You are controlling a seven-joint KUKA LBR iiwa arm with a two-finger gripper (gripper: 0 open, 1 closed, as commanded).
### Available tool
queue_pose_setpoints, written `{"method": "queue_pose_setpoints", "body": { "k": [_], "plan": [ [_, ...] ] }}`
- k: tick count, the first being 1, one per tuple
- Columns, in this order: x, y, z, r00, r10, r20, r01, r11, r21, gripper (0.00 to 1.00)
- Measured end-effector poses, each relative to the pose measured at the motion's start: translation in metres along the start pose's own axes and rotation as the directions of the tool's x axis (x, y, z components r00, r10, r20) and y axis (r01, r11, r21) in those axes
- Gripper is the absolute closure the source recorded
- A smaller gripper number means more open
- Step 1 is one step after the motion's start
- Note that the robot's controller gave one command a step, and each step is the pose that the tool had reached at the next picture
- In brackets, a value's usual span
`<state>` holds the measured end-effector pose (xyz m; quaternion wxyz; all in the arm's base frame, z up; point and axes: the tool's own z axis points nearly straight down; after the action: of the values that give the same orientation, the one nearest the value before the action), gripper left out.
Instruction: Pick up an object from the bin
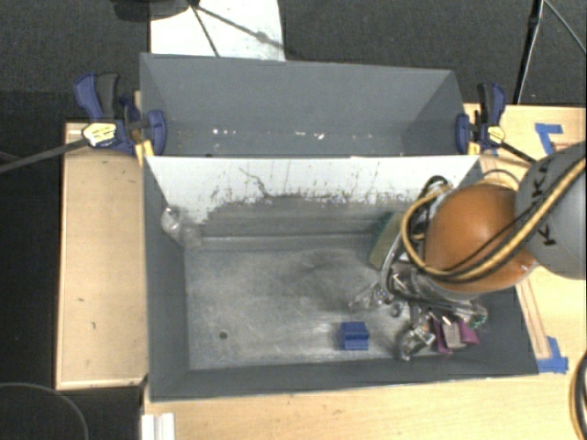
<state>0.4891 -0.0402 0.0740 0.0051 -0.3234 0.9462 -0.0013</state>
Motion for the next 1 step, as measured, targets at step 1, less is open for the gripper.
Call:
{"method": "queue_pose_setpoints", "body": {
  "k": [1],
  "plan": [
    [-0.0427, 0.0642, -0.0034, 1.0, -0.023, 0.009, 0.023, 1.0, 0.005, 0.0]
  ]
}}
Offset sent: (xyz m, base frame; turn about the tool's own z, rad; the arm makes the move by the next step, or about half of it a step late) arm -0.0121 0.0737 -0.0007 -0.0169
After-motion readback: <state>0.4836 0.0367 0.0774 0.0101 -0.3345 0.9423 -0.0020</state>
